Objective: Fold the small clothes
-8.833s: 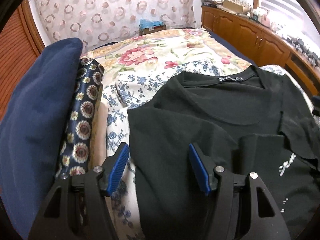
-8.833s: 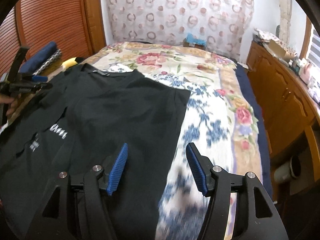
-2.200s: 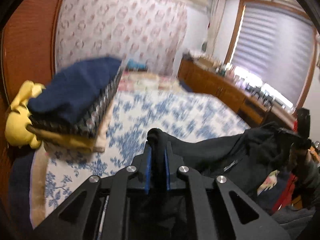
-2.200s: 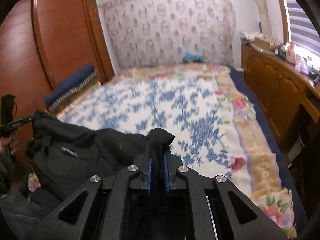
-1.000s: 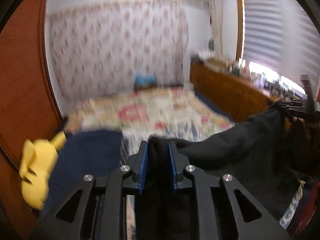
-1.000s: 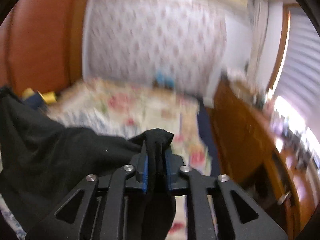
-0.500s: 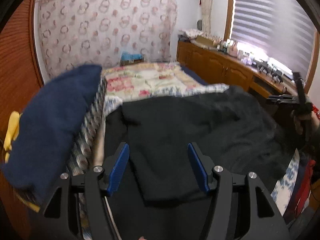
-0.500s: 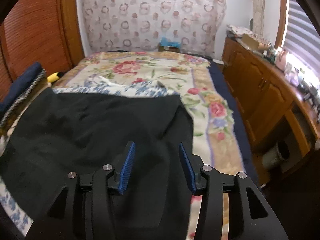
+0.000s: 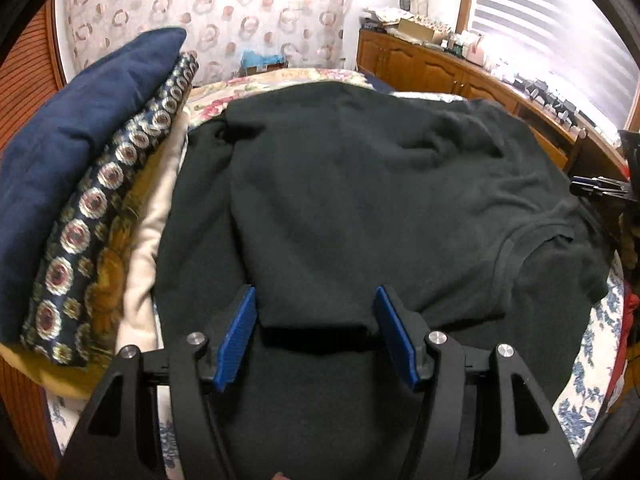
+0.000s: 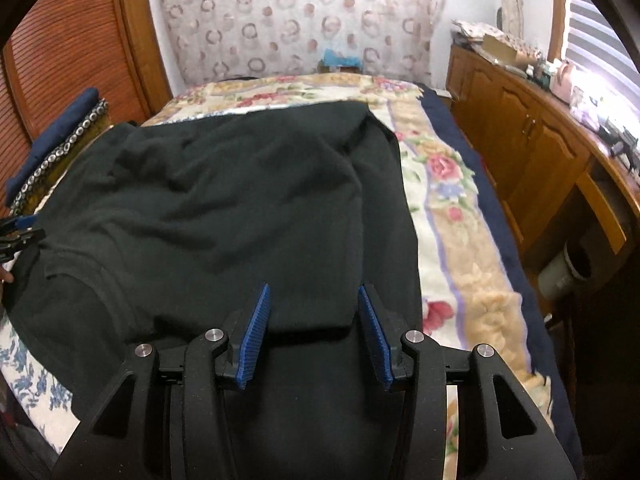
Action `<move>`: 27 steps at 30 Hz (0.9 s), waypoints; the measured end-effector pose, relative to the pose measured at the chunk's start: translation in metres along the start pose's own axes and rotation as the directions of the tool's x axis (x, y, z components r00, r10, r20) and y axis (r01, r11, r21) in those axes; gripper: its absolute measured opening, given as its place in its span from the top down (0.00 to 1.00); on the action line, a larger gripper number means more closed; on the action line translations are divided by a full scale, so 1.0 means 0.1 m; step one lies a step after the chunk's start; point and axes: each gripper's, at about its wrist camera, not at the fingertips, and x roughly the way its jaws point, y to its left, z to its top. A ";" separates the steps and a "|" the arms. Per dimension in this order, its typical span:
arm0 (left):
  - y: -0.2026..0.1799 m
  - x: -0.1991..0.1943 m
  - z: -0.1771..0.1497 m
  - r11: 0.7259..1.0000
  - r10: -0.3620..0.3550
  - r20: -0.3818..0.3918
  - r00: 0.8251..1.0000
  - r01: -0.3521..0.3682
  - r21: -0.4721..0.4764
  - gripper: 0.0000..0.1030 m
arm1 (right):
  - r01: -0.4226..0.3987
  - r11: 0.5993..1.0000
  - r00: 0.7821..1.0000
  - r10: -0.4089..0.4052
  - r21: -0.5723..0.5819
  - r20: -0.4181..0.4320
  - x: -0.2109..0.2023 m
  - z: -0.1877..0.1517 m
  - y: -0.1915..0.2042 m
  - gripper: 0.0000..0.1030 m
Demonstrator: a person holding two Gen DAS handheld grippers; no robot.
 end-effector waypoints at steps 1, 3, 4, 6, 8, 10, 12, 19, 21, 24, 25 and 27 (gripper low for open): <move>-0.01 0.00 -0.02 1.000 0.008 0.011 1.000 -0.008 0.009 0.40 | 0.000 1.000 1.000 0.000 0.006 -0.005 0.01 -0.01 0.00 0.55; -0.03 -0.01 -0.02 1.000 0.016 0.009 1.000 -0.016 0.013 0.40 | -0.003 1.000 1.000 0.003 0.011 -0.007 0.02 -0.03 0.02 0.55; -0.03 0.00 -0.01 1.000 0.016 0.009 1.000 -0.016 0.011 0.40 | 0.004 1.000 1.000 -0.003 0.008 -0.004 0.02 -0.05 0.03 0.55; -0.03 -0.02 -0.02 1.000 0.018 0.010 1.000 -0.018 0.011 0.39 | 0.013 1.000 1.000 -0.013 0.002 -0.001 0.04 -0.04 0.06 0.55; -0.02 -0.02 -0.02 1.000 0.018 0.010 1.000 -0.018 0.011 0.39 | 0.021 1.000 1.000 -0.021 0.005 -0.006 0.07 -0.05 0.07 0.55; -0.03 -0.02 -0.02 1.000 0.016 0.009 1.000 -0.016 0.009 0.39 | 0.035 0.999 0.999 -0.035 -0.004 0.006 0.09 -0.07 0.09 0.55; -0.04 -0.01 -0.02 1.000 0.023 0.009 1.000 -0.023 0.014 0.39 | 0.053 0.998 0.998 -0.052 -0.030 0.036 0.08 -0.12 0.12 0.55; -0.04 -0.02 -0.01 1.000 0.026 0.009 1.000 -0.026 0.014 0.38 | 0.053 0.998 0.998 -0.052 -0.030 0.048 0.07 -0.14 0.11 0.55; -0.04 -0.02 -0.02 1.000 0.028 0.009 1.000 -0.028 0.015 0.37 | 0.051 0.998 0.998 -0.049 -0.030 0.048 0.07 -0.13 0.11 0.55; -0.02 0.00 0.00 0.999 0.030 0.008 1.000 -0.030 0.015 0.36 | 0.049 0.998 0.998 -0.047 -0.027 0.049 0.07 -0.13 0.10 0.55; -0.01 0.00 0.00 0.999 0.030 0.008 1.000 -0.030 0.014 0.36 | 0.048 0.998 0.998 -0.047 -0.027 0.049 0.07 -0.13 0.10 0.55; -0.02 -0.01 0.00 0.999 0.031 0.009 0.999 -0.031 0.014 0.36 | 0.049 0.998 0.998 -0.048 -0.028 0.049 0.07 -0.13 0.10 0.55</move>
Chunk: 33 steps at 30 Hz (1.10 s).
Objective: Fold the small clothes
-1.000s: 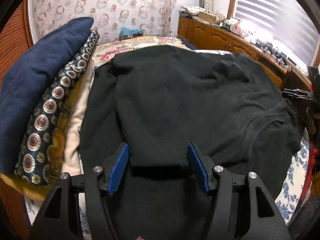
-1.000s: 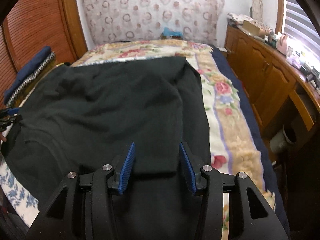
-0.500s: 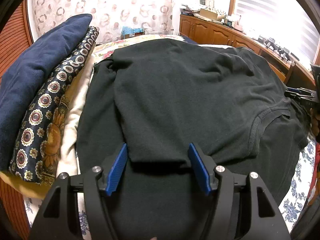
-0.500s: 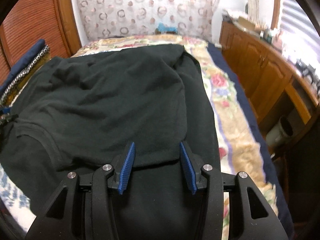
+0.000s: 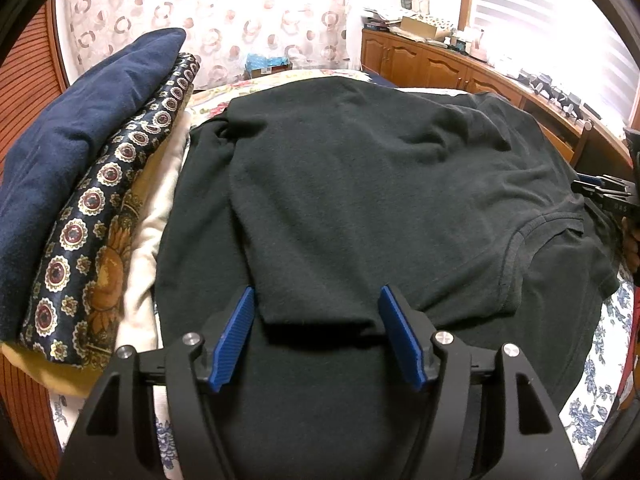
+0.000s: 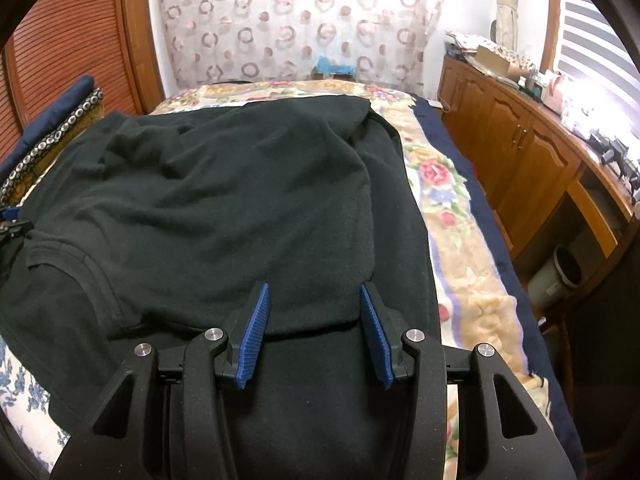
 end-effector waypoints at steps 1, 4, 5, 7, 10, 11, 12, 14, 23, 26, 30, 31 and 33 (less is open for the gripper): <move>0.00 -0.01 0.00 1.000 0.001 0.001 1.000 -0.001 -0.002 0.36 | -0.001 1.000 1.000 0.001 0.001 0.000 0.00 0.00 -0.01 0.55; 0.06 -0.05 -0.01 0.998 -0.052 0.016 0.998 0.053 -0.041 0.53 | -0.001 1.000 1.000 0.001 0.001 0.000 0.00 0.00 0.00 0.55; 0.09 -0.06 -0.01 0.994 -0.091 0.024 0.996 0.093 -0.066 0.55 | -0.001 1.000 1.000 0.001 0.001 0.000 0.00 0.00 0.00 0.55; 0.17 -0.08 0.00 0.988 -0.104 0.035 0.994 0.107 -0.112 0.57 | -0.002 1.000 1.000 0.002 0.001 0.000 0.00 0.00 0.00 0.55; 0.27 -0.08 0.03 0.985 -0.090 0.044 0.995 0.096 -0.141 0.63 | -0.001 1.000 1.000 0.001 0.001 0.000 0.00 0.00 0.00 0.55; 0.29 -0.07 0.03 0.984 -0.094 0.043 0.995 0.099 -0.150 0.64 | -0.001 1.000 1.000 0.001 0.001 0.000 0.00 0.00 0.00 0.55; 0.30 -0.06 0.03 0.983 -0.094 0.040 0.995 0.099 -0.154 0.64 | -0.001 1.000 1.000 0.001 0.002 0.000 0.00 0.00 0.00 0.55; 0.27 -0.05 0.02 0.986 -0.086 0.042 0.995 0.091 -0.140 0.76 | 0.001 1.000 1.000 -0.001 0.001 0.002 0.00 0.00 0.00 0.55; 0.05 -0.33 0.08 0.990 -0.097 0.135 0.986 0.110 -0.091 0.98 | -0.055 0.998 0.998 0.056 -0.029 0.032 -0.07 0.04 0.07 0.95; 0.00 -0.51 0.11 0.988 -0.111 0.180 0.977 0.128 -0.084 0.98 | -0.062 0.998 0.995 0.065 -0.032 0.078 -0.22 0.07 0.08 0.96; -0.07 -0.77 0.11 0.985 -0.130 0.234 0.963 0.152 -0.076 0.98 | -0.078 0.996 0.988 0.083 -0.042 0.128 -0.46 0.14 0.10 0.97; -0.07 -0.81 0.10 0.985 -0.133 0.243 0.961 0.156 -0.077 0.98 | -0.085 0.995 0.986 0.090 -0.047 0.142 -0.54 0.16 0.11 0.97; -0.07 -0.96 0.06 0.982 -0.142 0.269 0.953 0.170 -0.081 0.98 | -0.087 0.995 0.982 0.094 -0.054 0.163 -0.67 0.19 0.12 0.97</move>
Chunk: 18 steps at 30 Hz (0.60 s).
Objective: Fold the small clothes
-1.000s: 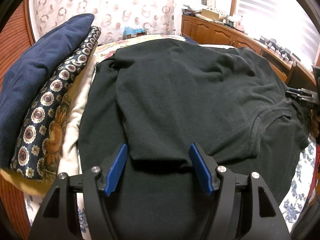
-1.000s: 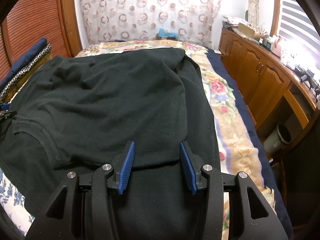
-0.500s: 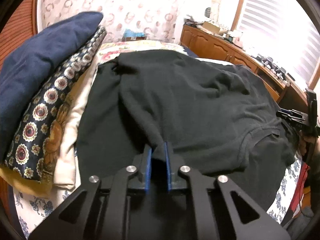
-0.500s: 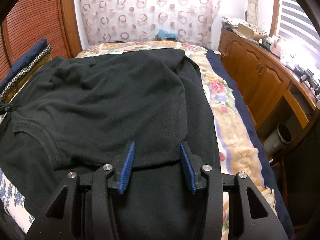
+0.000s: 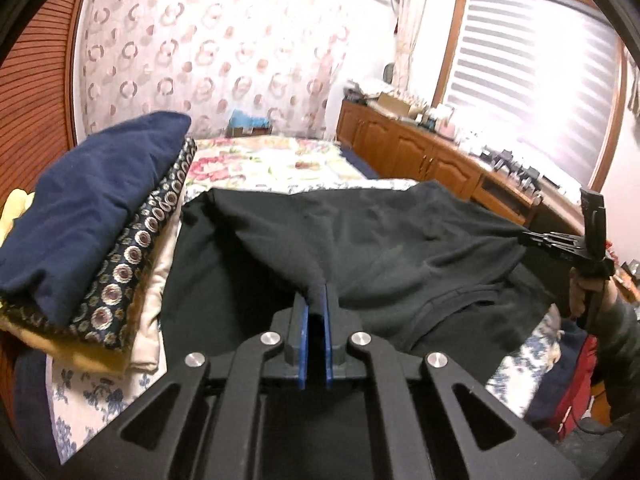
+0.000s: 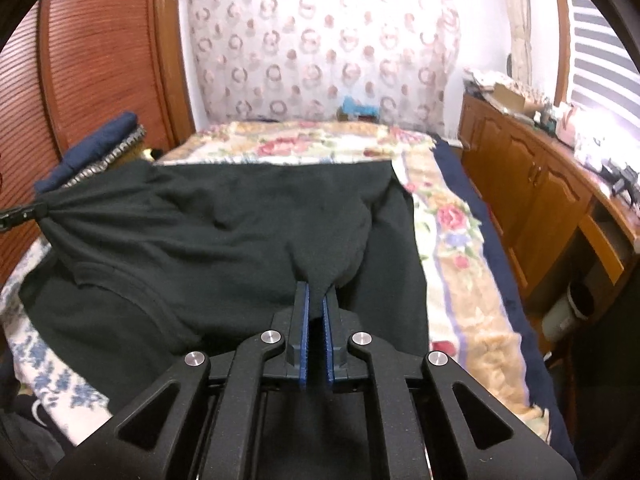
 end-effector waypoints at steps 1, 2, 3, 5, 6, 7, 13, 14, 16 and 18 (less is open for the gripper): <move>-0.01 -0.07 -0.01 1.000 -0.004 0.011 1.000 0.004 -0.005 0.98 | -0.003 1.000 1.000 0.003 -0.001 0.011 -0.06 0.02 0.01 0.97; -0.02 -0.12 -0.01 1.000 -0.009 0.015 1.000 0.009 -0.011 0.98 | -0.008 1.000 1.000 0.008 0.001 0.024 -0.13 0.04 0.01 0.97; -0.03 -0.18 -0.01 1.000 -0.015 0.021 1.000 0.015 -0.014 0.98 | -0.014 1.000 0.999 0.014 0.002 0.033 -0.20 0.06 0.01 0.97; -0.09 -0.30 -0.02 1.000 -0.023 0.036 0.999 0.023 -0.015 0.98 | -0.022 1.000 0.999 0.021 0.004 0.050 -0.31 0.06 0.01 0.97; -0.12 -0.34 -0.04 1.000 -0.021 0.040 0.999 0.022 -0.014 0.98 | -0.028 1.000 0.998 0.028 0.002 0.056 -0.39 0.07 0.02 0.97; -0.15 -0.40 -0.06 1.000 -0.019 0.043 0.999 0.019 -0.012 0.98 | -0.028 1.000 0.998 0.028 -0.005 0.059 -0.46 0.05 0.03 0.97; -0.15 -0.50 -0.45 0.996 0.089 -0.002 0.996 -0.089 -0.004 0.98 | -0.013 1.000 1.000 0.013 -0.015 0.004 -0.53 -0.21 0.04 0.97; -0.15 -0.48 -0.51 0.995 0.102 -0.016 0.995 -0.102 -0.004 0.98 | -0.006 1.000 1.000 0.006 -0.012 -0.026 -0.45 -0.29 0.04 0.97; -0.08 -0.40 -0.64 0.993 0.112 -0.048 0.993 -0.114 -0.025 0.98 | -0.007 1.000 0.997 0.008 0.010 -0.074 -0.31 -0.42 0.00 0.97; -0.04 -0.37 -0.72 0.991 0.124 -0.068 0.990 -0.127 -0.040 0.98 | -0.010 0.999 0.994 0.014 0.035 -0.106 -0.22 -0.52 -0.03 0.97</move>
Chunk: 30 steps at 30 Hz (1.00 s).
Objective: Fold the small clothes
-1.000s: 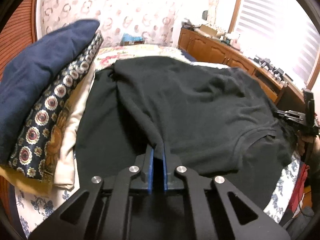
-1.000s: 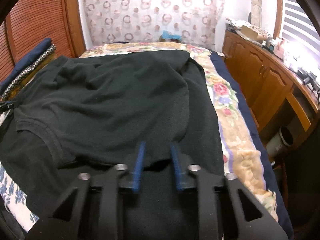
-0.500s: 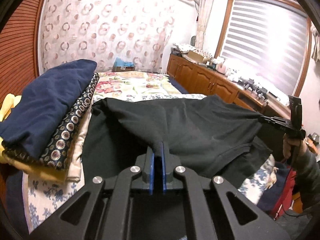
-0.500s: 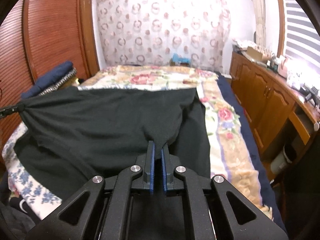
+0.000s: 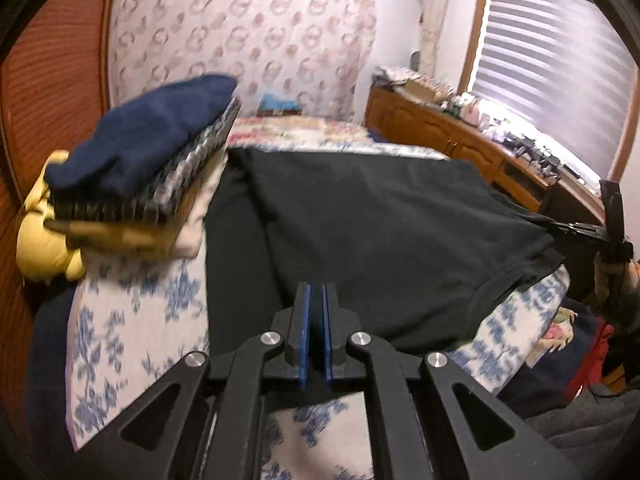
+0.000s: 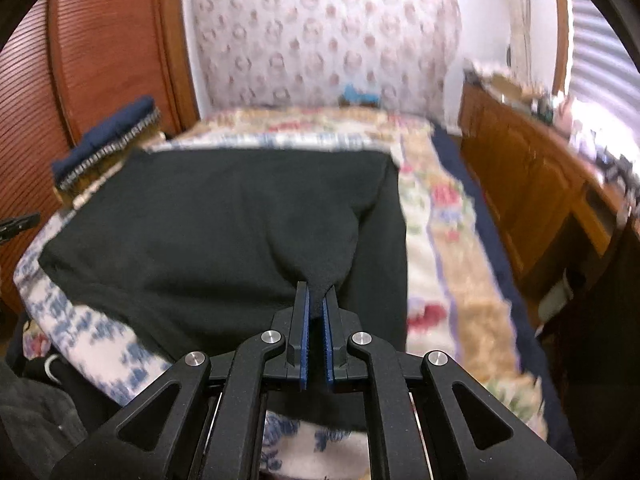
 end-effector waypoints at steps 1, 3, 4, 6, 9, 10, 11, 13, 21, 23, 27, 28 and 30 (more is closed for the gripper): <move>0.03 0.02 -0.03 1.000 0.004 -0.008 1.000 -0.004 -0.010 0.98 | -0.004 1.000 1.000 0.004 0.013 -0.007 0.02 -0.05 -0.01 0.97; 0.05 0.04 -0.05 1.000 0.013 -0.012 1.000 -0.013 -0.020 0.98 | -0.005 0.999 1.000 0.005 0.032 -0.008 0.02 -0.10 -0.04 0.96; 0.06 0.04 -0.06 1.000 0.018 -0.011 1.000 -0.019 -0.022 0.98 | 0.002 0.999 1.000 -0.001 0.040 -0.011 0.02 -0.12 -0.06 0.92; 0.06 0.04 -0.07 1.000 0.019 -0.009 1.000 -0.019 -0.021 0.95 | 0.017 0.999 1.000 -0.017 0.043 -0.010 -0.01 -0.13 -0.08 0.87; 0.05 0.07 -0.07 1.000 0.023 -0.007 1.000 -0.023 -0.006 0.85 | 0.036 0.998 0.999 -0.036 0.045 0.004 -0.07 -0.09 -0.09 0.80; 0.04 0.09 -0.06 1.000 0.025 -0.012 1.000 -0.025 -0.002 0.80 | 0.037 0.998 0.999 -0.038 0.045 0.011 -0.08 -0.09 -0.09 0.79; 0.04 0.11 -0.06 1.000 0.027 -0.019 0.999 -0.027 0.000 0.72 | 0.036 0.998 0.999 -0.037 0.042 0.021 -0.11 -0.08 -0.08 0.79; 0.07 0.12 -0.07 1.000 0.023 -0.025 0.999 -0.023 0.003 0.63 | 0.041 0.999 0.999 -0.042 0.029 0.035 -0.14 -0.06 -0.03 0.76; 0.10 0.18 -0.06 0.996 0.088 -0.033 0.996 -0.088 0.014 0.41 | -0.009 1.000 0.998 0.011 -0.024 0.067 -0.14 -0.02 0.22 0.57; 0.13 0.22 -0.07 0.994 0.106 -0.045 0.993 -0.105 0.012 0.41 | -0.036 0.998 0.997 0.039 -0.046 0.067 -0.09 0.02 0.33 0.56; 0.23 0.30 -0.11 0.991 0.131 -0.075 0.989 -0.132 -0.006 0.41 | -0.073 0.994 0.995 0.079 -0.080 0.063 0.04 0.09 0.51 0.53; 0.26 0.31 -0.13 0.991 0.133 -0.079 0.988 -0.134 -0.010 0.41 | -0.084 0.993 0.994 0.089 -0.088 0.059 0.08 0.11 0.57 0.52; 0.30 0.34 -0.16 0.989 0.143 -0.094 0.985 -0.145 -0.017 0.41 | -0.102 0.989 0.993 0.108 -0.106 0.050 0.16 0.14 0.67 0.51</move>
